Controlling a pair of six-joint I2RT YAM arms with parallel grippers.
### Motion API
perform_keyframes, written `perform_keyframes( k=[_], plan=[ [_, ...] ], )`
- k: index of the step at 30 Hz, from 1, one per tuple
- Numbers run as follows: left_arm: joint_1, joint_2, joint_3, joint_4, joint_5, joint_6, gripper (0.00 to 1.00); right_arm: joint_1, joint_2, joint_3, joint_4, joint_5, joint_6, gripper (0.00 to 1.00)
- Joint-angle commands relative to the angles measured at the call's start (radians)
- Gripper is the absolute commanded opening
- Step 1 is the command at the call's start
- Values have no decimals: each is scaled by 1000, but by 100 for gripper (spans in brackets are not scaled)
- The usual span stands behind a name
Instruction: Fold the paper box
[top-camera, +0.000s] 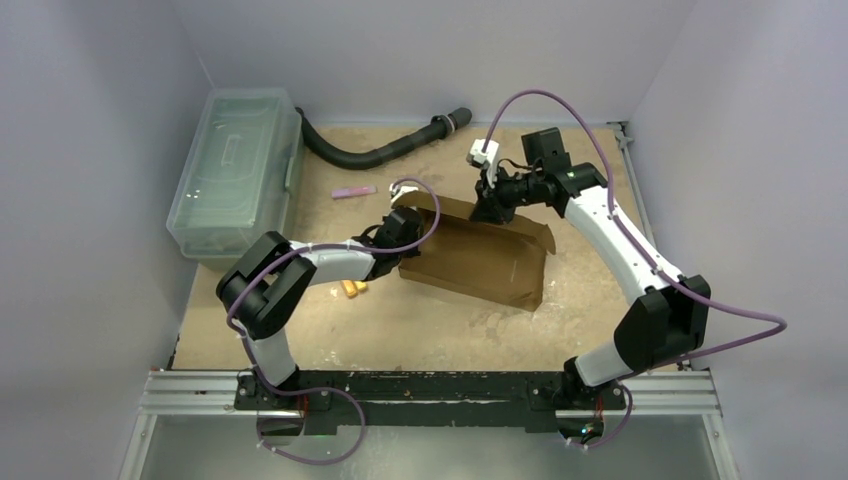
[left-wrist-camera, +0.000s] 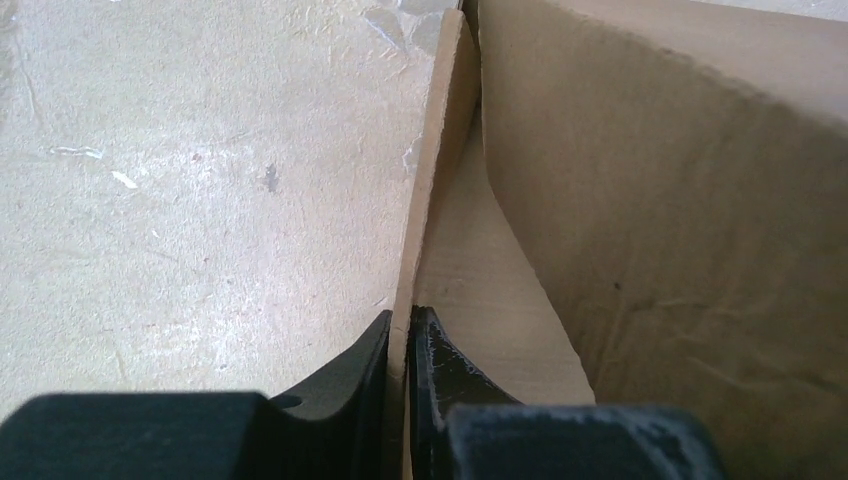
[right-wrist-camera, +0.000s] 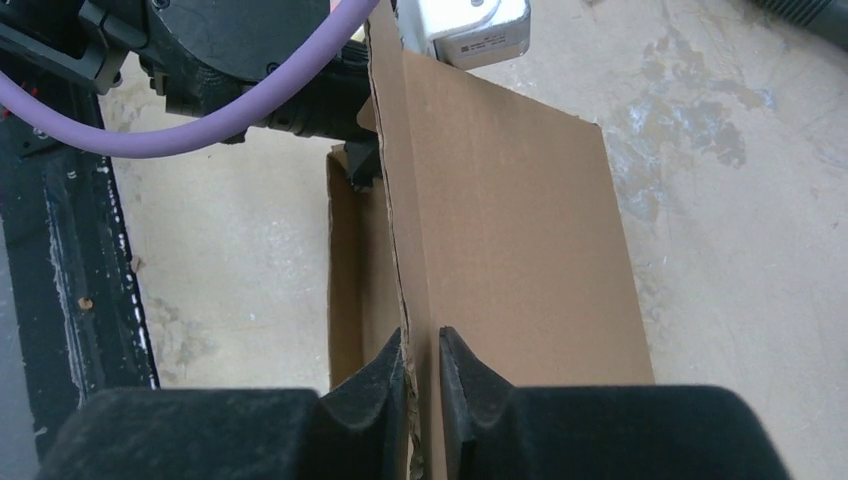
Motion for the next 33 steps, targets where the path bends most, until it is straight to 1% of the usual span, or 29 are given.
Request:
perform_keyframes(
  k=[1,4,7,8,10,12,13,16,17,22,24,26,29,32,33],
  plan=[
    [-1,-12,20,-56,-46,24,9,3,-34,30,61,38,29,21],
    [-1,-17,22,-61,-35,19,0,1,-52,21,131,108,87,29],
    [0,-27,12,-42,42,9,1,3,-69,8,224,198,174,32],
    [2,-28,7,-30,70,6,3,2,-64,12,241,218,194,31],
    [3,-26,4,-19,112,-14,5,2,-45,33,251,266,213,27],
    [2,-25,-2,-18,126,-34,4,0,-29,50,253,305,221,20],
    [4,-29,-11,-12,126,-44,0,-1,-26,51,253,311,222,16],
    [8,-45,-35,-4,113,-67,0,-4,-29,41,258,319,224,2],
    [8,-45,-37,-13,106,-68,0,-6,-31,36,260,330,225,0],
    [10,-49,-37,-40,76,-55,0,-15,-27,46,253,342,218,0],
    [9,-52,-36,-36,69,-46,0,-16,-20,50,242,317,209,0],
    [11,-49,-20,-46,64,-42,0,-16,-18,48,217,248,175,0],
    [25,-41,11,-48,81,-40,16,-14,-24,36,174,157,117,0],
    [63,-28,36,-35,134,-53,25,-15,-37,23,152,113,82,0],
    [74,-25,38,-21,153,-57,26,-14,-42,18,150,107,79,0]
  ],
)
